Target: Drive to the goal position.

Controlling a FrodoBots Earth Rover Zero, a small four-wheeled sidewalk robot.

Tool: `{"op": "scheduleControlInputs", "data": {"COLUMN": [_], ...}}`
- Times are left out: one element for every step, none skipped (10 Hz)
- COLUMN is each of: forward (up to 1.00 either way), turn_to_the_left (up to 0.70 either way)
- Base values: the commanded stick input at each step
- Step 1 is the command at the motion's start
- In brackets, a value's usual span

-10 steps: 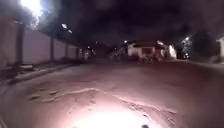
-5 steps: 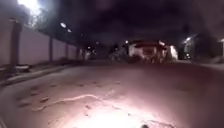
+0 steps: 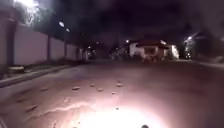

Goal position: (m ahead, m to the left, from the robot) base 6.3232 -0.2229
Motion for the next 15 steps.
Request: {"op": "scheduleControlInputs", "data": {"forward": [0.7, 0.7, 0.7, 0.7, 0.7, 0.7, 0.7, 0.7, 0.7, 0.7, 0.7, 0.7, 0.7, 0.7, 0.7], "turn_to_the_left": [0.0, 0.0, 0.0, 0.0, 0.0, 0.0, 0.0, 0.0, 0.0, 0.0, 0.0, 0.0, 0.0, 0.0, 0.0]}}
